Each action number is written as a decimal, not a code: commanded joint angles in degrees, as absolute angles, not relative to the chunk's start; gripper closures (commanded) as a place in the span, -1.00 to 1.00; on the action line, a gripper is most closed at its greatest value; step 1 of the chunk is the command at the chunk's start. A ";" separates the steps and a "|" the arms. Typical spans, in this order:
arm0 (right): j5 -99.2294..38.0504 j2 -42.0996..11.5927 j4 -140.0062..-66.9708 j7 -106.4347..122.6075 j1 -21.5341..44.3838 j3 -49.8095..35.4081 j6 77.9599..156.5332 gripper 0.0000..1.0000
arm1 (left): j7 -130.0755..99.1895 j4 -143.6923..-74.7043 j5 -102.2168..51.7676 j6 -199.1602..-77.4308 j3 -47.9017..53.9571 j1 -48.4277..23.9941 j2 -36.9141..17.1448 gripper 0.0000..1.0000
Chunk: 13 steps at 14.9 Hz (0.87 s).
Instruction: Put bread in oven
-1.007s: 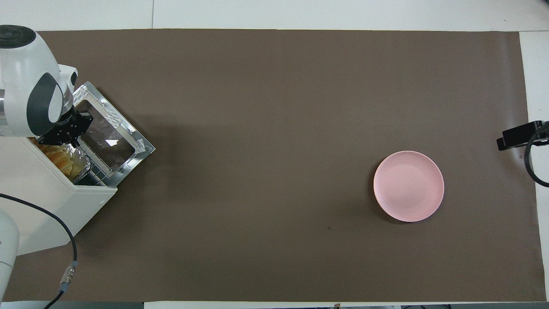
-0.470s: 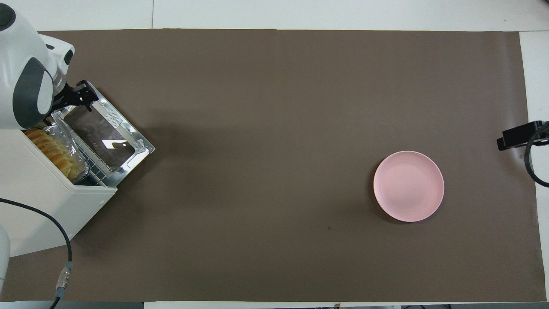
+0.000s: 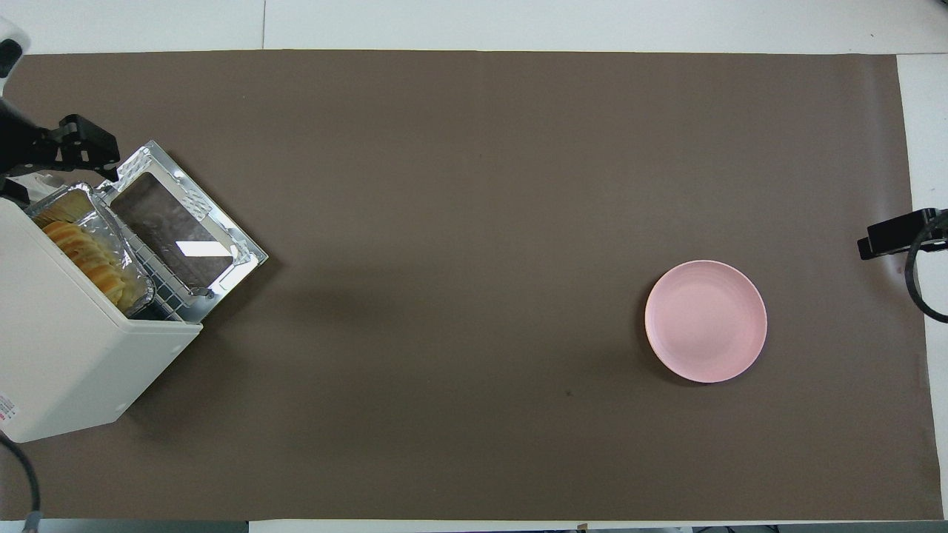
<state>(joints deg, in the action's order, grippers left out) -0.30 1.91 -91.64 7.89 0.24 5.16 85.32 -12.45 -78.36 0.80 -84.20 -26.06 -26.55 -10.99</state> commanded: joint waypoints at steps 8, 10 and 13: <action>0.26 3.25 -92.90 7.38 -0.44 4.57 85.17 -1.00 | 3.06 -83.57 -0.26 -72.25 -6.66 -9.29 0.78 -1.00; 0.26 3.25 -92.90 7.38 -0.44 4.57 85.17 -1.00 | 3.52 -88.32 -0.18 -73.47 0.08 -3.52 3.07 -1.00; 0.18 3.25 -92.90 7.38 -0.44 4.57 85.17 -1.00 | 2.99 -88.07 -0.09 -75.15 0.61 -2.81 2.47 -1.00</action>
